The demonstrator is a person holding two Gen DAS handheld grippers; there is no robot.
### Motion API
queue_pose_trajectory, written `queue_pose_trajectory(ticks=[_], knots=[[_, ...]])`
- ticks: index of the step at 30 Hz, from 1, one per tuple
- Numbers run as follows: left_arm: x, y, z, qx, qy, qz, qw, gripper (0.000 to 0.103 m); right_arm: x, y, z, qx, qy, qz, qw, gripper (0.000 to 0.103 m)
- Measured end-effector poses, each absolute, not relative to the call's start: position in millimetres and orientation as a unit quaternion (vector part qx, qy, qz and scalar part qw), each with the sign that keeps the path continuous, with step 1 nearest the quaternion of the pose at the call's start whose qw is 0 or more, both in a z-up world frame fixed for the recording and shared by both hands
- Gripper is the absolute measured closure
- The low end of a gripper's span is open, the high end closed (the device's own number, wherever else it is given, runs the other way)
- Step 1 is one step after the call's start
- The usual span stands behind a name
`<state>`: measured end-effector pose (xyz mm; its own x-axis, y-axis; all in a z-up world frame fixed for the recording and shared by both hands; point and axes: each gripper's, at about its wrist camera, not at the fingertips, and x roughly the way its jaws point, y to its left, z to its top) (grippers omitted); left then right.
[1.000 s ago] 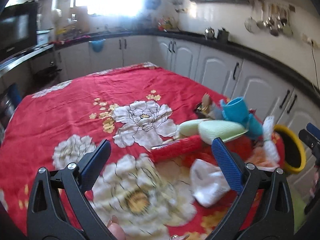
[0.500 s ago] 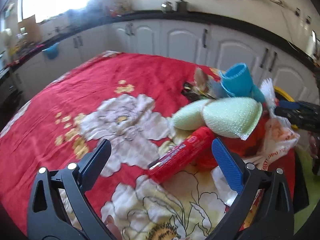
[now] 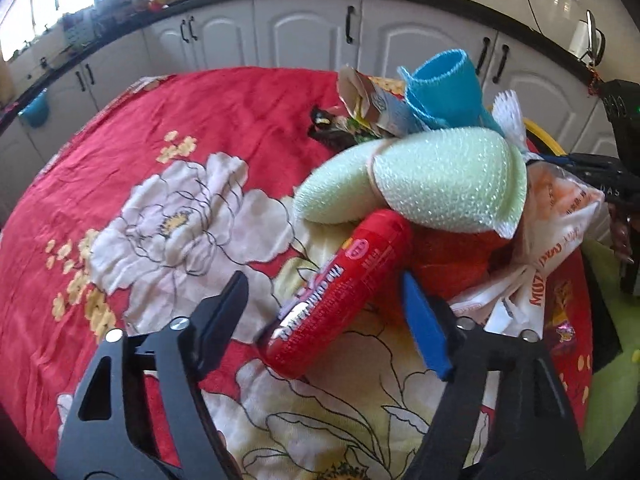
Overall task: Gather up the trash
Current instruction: 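Grasp the white mesh net with the right tool while the left tool grasps the red tube, then carry the red tube and white mesh net over the yellow bin and release both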
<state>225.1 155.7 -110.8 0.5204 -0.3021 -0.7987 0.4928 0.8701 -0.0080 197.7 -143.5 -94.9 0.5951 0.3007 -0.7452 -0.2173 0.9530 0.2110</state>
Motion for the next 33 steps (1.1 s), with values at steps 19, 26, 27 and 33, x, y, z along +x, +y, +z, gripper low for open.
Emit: queue_pose_trajectory(ticks=[19,26,27,33], knots=[[183.3,184.8,-93.3,0.071,0.427,-0.138,0.891,0.081,176.6,-159.6,-70.8,0.043,0.383,0.165,0.908,0.085],[146.9,187.9,-60.3,0.011,0.367,-0.109,0.924,0.082,167.7,-167.8,-54.8,0.041,0.359,0.171,0.917,0.085],[143.0,184.6,-55.0,0.008,0.359,-0.109,0.927,0.082,165.6,-167.0,-51.9,0.041,0.356,0.171,0.918,0.085],[131.1,147.3,-19.2,0.0,0.314,-0.134,0.94,0.082,160.3,-179.7,-30.2,0.039,0.327,0.171,0.928,0.085]])
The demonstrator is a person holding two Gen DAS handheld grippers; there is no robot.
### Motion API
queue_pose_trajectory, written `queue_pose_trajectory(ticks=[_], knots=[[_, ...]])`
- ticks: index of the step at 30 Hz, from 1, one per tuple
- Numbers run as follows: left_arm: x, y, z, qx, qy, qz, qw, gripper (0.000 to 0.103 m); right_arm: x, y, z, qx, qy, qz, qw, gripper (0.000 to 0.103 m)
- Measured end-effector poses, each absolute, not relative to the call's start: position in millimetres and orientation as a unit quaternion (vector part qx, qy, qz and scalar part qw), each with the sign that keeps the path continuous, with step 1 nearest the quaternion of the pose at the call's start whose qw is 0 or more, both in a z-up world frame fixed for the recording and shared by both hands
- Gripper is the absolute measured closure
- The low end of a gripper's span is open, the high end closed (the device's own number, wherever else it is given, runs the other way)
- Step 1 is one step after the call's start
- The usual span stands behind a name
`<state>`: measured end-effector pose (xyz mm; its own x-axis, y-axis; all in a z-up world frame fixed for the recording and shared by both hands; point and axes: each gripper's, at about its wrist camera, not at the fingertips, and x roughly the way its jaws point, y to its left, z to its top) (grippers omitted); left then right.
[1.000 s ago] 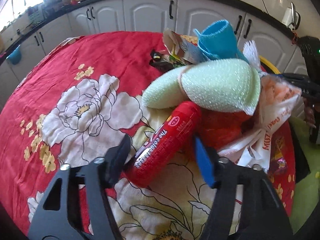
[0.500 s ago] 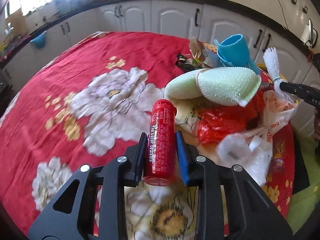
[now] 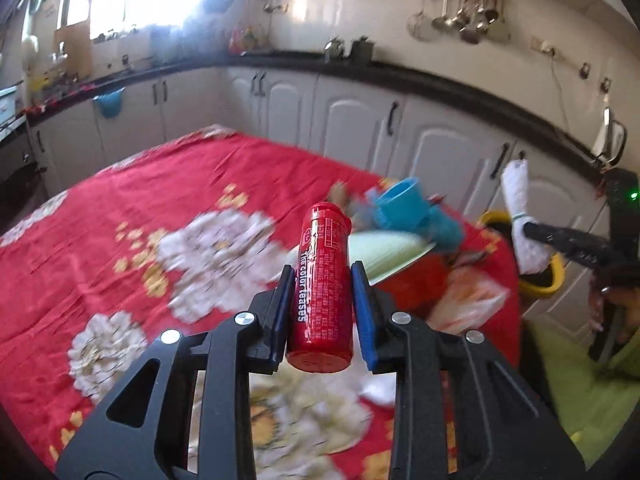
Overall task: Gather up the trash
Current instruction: 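Carry the red tube and white mesh net over the yellow bin and release both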
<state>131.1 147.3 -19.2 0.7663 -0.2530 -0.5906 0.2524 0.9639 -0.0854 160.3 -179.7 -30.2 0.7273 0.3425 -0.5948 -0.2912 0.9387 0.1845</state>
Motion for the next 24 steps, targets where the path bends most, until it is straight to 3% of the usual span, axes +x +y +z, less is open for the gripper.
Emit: queue_pose_trajectory(ticks=[11,24], knots=[[143.9,44.6,16.7,0.013,0.283,-0.214,0.935,0.082,150.1,-223.8,16.0,0.044,0.282,0.158,0.945,0.085],[171.6,-56.6,14.2,0.007,0.283,-0.275,0.919,0.082,146.8,-286.5,17.6,0.049,0.269,0.117,0.955,0.085]])
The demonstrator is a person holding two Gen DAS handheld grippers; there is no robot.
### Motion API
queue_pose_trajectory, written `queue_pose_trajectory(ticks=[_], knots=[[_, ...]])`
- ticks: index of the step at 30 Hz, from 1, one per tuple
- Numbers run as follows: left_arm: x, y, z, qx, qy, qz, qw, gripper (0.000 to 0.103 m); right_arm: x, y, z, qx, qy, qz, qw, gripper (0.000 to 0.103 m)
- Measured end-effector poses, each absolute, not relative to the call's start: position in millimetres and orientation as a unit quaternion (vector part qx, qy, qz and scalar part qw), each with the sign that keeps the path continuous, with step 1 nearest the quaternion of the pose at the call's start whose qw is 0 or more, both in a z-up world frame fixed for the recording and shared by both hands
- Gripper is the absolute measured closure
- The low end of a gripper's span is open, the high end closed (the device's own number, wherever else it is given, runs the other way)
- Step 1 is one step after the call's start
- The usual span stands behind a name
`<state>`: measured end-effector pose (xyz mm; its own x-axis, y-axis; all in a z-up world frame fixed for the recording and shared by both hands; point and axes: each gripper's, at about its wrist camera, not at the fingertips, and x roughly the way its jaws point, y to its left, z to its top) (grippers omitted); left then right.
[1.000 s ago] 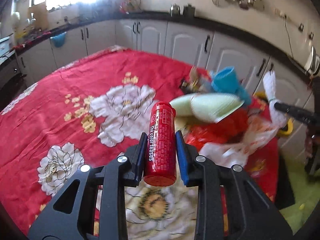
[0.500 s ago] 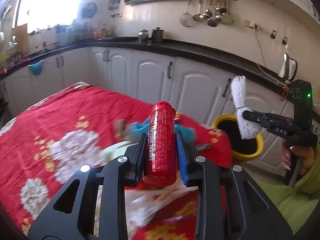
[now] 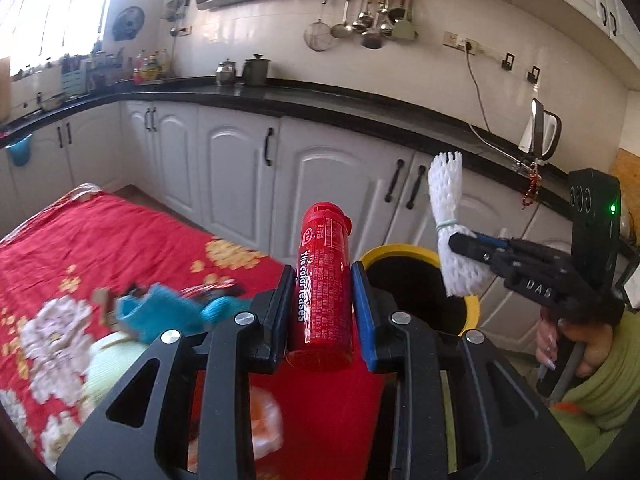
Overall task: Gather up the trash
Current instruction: 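Carry the red tube and white mesh net over the yellow bin and release both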
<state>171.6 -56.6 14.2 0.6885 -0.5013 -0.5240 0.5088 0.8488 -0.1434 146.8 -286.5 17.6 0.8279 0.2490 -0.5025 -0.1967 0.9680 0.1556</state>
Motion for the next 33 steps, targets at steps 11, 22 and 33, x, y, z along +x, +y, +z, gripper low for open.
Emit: queue_pose_trajectory(ticks=[11,22,33], knots=[[201.3,-127.2,0.6,-0.003,0.297,-0.316,0.901,0.082,151.0,-336.6,-2.4,0.06,0.277,0.077,0.956,0.085],[230.9,-195.9,-36.1,-0.014,0.338,-0.343,0.876,0.082,161.8,-380.8,-39.2,0.068,0.31,0.059,0.946,0.085],[266.2,-259.8,-82.5,-0.02,0.396,-0.353,0.847,0.082,174.1,-417.3,-92.6,0.075,0.361,0.04,0.928,0.085]])
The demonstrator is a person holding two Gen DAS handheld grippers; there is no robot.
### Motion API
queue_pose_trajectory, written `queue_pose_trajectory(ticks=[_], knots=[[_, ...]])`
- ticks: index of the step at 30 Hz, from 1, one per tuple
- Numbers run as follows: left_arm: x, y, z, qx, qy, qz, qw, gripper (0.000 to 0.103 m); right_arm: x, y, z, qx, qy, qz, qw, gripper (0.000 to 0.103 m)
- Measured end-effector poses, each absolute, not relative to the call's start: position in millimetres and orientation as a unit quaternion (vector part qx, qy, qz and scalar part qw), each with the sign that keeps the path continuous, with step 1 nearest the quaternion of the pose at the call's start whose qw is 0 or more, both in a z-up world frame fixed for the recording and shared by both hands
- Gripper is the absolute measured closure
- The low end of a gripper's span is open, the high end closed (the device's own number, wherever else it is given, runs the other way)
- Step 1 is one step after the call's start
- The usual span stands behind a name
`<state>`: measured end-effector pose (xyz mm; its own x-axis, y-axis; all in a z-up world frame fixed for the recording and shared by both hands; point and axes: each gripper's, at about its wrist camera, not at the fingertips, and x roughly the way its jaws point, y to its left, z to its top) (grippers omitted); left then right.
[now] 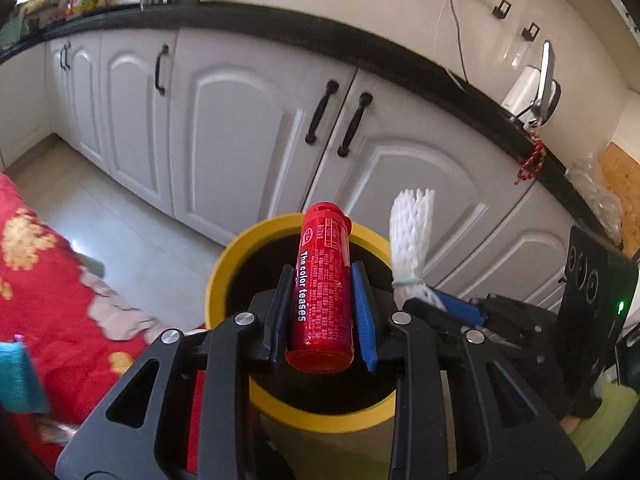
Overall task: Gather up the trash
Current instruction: 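Carry the red tube and white mesh net over the yellow bin and release both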
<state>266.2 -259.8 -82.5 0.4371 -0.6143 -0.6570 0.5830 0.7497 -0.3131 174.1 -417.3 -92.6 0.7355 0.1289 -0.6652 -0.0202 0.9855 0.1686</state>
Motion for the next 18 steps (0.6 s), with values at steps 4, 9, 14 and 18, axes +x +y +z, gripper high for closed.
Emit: queue_pose_trajectory(ticks=[4,9,14,18], knots=[[275.2,-275.5,-99.5,-0.016,0.415,-0.351,0.84,0.081,177.8,-428.5,-111.6,0.084,0.38,0.03,0.921,0.083],[283.7,-285.0,-112.8,-0.018,0.427,-0.345,0.836,0.081,182.3,-438.3,-126.3,0.097,0.393,0.021,0.914,0.08],[290.8,-283.6,-115.4,-0.026,0.425,-0.333,0.841,0.052,181.4,-446.0,-131.9,0.104,0.397,0.01,0.912,0.059],[289.0,-275.3,-109.5,-0.03,0.414,-0.318,0.852,0.038,179.4,-449.6,-129.4,0.105,0.391,0.002,0.915,0.053]])
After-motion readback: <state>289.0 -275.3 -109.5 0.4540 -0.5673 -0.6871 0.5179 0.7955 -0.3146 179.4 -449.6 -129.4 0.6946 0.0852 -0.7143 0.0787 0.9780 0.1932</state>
